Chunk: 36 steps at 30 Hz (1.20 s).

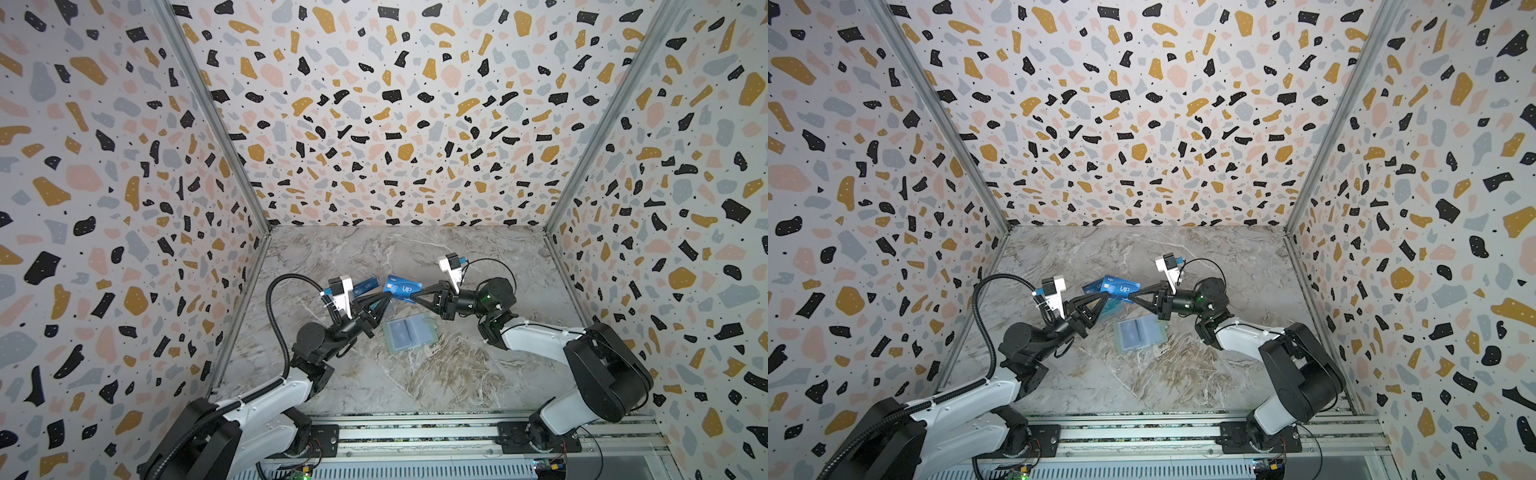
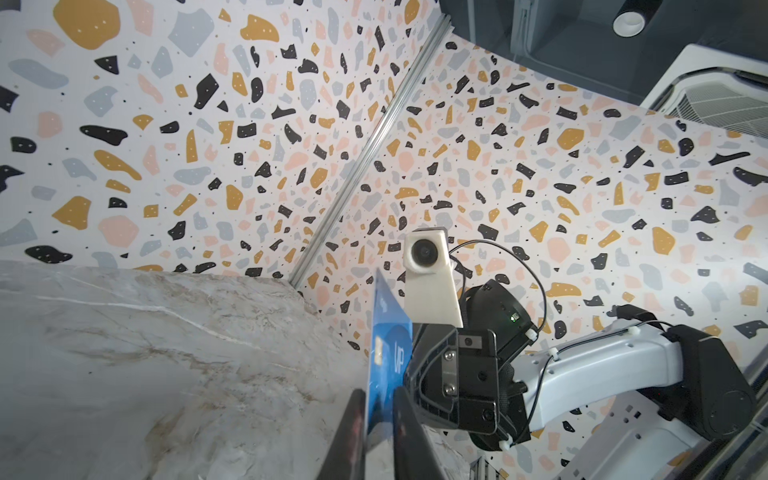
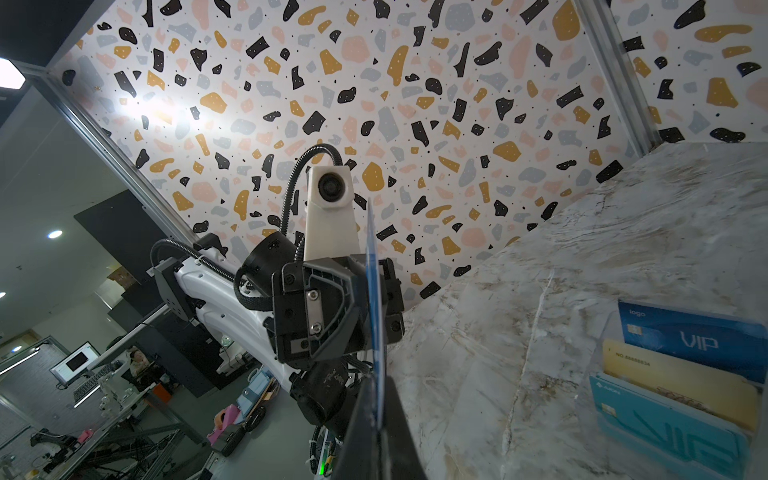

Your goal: Take the credit cards out of the card holder

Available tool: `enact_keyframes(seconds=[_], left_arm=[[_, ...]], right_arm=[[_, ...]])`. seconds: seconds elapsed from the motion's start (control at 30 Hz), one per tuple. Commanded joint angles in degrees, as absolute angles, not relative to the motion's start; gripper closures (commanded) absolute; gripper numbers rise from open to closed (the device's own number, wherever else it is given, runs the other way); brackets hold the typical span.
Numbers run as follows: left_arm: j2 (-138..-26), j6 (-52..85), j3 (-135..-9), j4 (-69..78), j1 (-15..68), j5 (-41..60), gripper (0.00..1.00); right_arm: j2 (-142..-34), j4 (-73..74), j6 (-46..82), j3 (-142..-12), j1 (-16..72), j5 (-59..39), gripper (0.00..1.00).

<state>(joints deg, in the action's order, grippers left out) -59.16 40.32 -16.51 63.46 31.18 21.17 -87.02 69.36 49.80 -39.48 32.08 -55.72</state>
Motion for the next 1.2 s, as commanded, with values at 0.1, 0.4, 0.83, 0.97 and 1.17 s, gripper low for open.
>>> enact_keyframes(seconds=[0.1, 0.4, 0.83, 0.97, 1.17], left_arm=[[-53.52, 27.18, -23.17, 36.52, 30.51, 17.71, 0.60], [-52.84, 13.22, -33.23, 10.25, 30.16, 20.71, 0.38], [-55.55, -5.70, -45.82, -14.66, 30.17, 28.13, 0.35], [-56.53, -8.20, -46.98, -17.51, 30.14, 29.69, 0.36], [-58.22, -11.58, -49.28, -20.39, 30.16, 32.91, 0.38]], right_arm=[[-80.85, 52.62, 38.56, -40.48, 29.02, -58.42, 1.00], [-76.61, 9.03, 9.29, -50.05, 27.73, -55.47, 1.00], [-78.64, -18.55, -12.43, -58.46, 29.94, -54.34, 1.00], [-79.64, -21.01, -14.82, -59.24, 31.80, -54.69, 1.00], [-81.45, -21.51, -15.76, -59.89, 34.38, -56.81, 1.00]])
